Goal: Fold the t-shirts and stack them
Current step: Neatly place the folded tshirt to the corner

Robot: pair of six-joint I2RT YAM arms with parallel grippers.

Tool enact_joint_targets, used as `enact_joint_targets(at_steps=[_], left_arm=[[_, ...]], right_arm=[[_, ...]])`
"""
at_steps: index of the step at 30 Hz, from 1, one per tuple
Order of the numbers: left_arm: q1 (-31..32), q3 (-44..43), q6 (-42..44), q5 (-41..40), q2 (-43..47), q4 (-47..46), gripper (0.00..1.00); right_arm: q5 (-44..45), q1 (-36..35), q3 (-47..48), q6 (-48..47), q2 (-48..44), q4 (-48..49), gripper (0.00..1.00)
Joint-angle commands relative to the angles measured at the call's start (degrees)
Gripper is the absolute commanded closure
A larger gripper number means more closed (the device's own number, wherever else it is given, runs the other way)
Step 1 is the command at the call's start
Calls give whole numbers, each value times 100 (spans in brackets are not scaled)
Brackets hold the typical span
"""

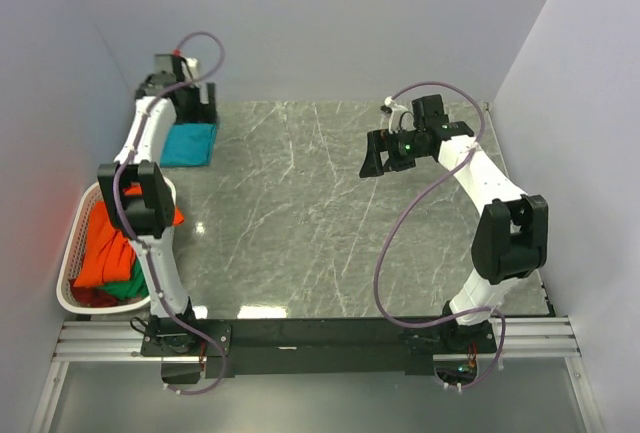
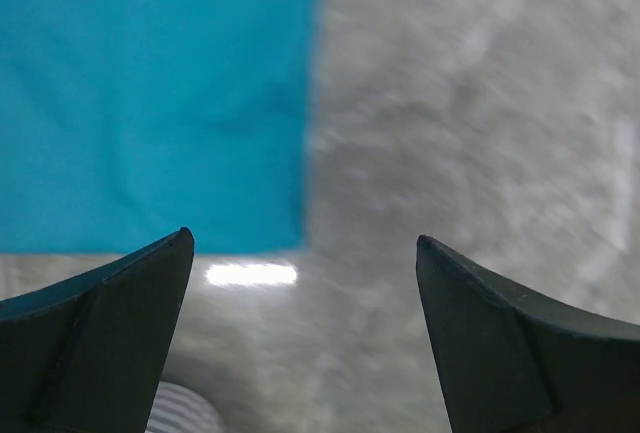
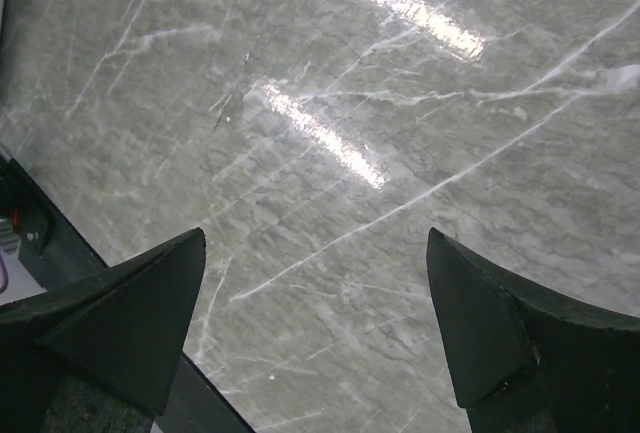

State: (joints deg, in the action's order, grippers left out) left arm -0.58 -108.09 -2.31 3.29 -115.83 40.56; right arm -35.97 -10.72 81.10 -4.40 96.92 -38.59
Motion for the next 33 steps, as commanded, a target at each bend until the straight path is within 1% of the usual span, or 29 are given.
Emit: enact_joint_targets(at_steps=[1,3,4,13,17,21,26,33], left_arm=[[-494,-1273,485,-311,-779,1102,2],[-627,-1713,678,-311,-1037,1331,5],[-723,-1767,722,-311,-1169,1410,5],[-1216,-1671,1329,-311,-1635,1631,6],[-1243,-1303,1496,-311,-1601,1605,2],[-1252,-960,1540,-311,-1583,1587,2],[-1296,-950,1514,-303,-1794,1657,1],[-1313,-1047,1698,-311,-2057,1403,1]], right_arm=[[168,17,-24,-148,-376,141,3],[186,35,-33,-201,-429,132,3],[213,26,-50,-219,-464,132,3],[318,26,-68,-315,-429,88,2],[362,35,2,-333,-297,71,2],[406,18,143,-333,-183,36,2],[415,26,196,-307,-95,36,2],[485,17,178,-315,-121,18,2]])
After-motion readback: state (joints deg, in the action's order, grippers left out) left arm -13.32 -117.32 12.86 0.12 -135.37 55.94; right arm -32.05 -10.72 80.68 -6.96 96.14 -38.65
